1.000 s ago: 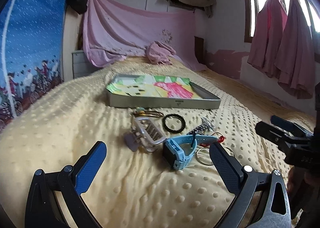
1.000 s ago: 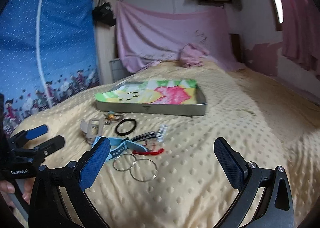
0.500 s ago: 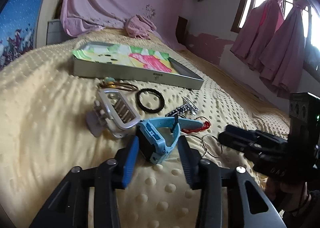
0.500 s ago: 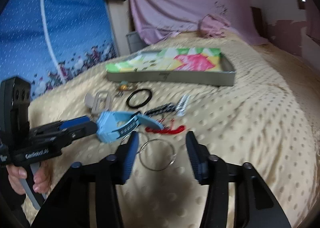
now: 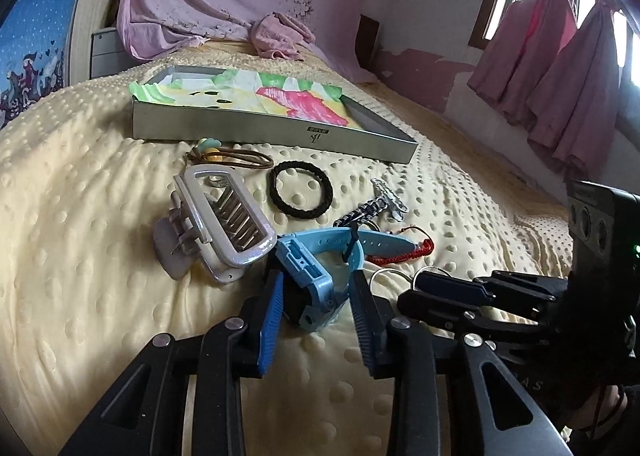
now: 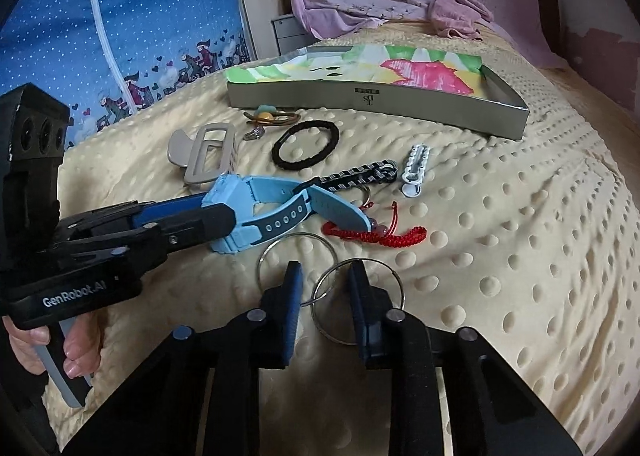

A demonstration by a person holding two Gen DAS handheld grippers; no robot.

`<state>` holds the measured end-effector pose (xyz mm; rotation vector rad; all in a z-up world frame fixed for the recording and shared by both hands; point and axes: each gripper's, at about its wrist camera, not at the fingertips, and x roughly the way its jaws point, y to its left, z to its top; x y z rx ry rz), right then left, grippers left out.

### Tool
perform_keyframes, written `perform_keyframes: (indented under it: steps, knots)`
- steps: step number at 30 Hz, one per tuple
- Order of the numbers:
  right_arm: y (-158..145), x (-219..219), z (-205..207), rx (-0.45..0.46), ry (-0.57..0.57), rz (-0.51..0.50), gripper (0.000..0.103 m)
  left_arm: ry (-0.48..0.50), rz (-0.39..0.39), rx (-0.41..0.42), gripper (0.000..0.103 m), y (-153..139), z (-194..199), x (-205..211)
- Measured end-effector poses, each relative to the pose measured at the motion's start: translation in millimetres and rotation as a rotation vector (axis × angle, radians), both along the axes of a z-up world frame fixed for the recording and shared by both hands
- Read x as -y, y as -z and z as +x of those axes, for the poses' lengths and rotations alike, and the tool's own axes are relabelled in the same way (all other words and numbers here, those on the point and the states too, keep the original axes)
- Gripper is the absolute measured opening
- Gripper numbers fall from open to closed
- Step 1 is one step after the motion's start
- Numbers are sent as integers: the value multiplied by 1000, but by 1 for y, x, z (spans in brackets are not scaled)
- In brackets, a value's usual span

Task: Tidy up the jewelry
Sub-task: 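Grasp the light blue smartwatch with the left tool while the right tool grasps a silver key ring, then carry the watch and key ring into the metal tray and open both tools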

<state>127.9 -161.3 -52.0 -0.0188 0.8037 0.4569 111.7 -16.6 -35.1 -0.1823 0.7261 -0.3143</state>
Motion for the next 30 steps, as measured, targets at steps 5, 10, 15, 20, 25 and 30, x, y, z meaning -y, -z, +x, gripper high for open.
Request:
perform_keyframes:
  steps: [5, 10, 15, 20, 25, 30]
  knots:
    - [1, -1, 3, -8, 6, -8, 21, -28, -76, -35, 36, 1, 12, -5]
    - [4, -2, 8, -17, 20, -6, 21, -68, -83, -45, 35, 3, 17, -2]
    - [5, -2, 7, -12, 24, -12, 11, -79, -55, -27, 32, 5, 10, 1]
    - [4, 3, 4, -11, 31, 17, 4, -81, -39, -21, 25, 5, 3, 1]
    - [-3, 9, -5, 16, 25, 62, 3, -87, -36, -5, 22, 3, -6, -1]
    - [-13, 20, -17, 67, 33, 116, 3, -94, -45, 21, 21, -1, -15, -2]
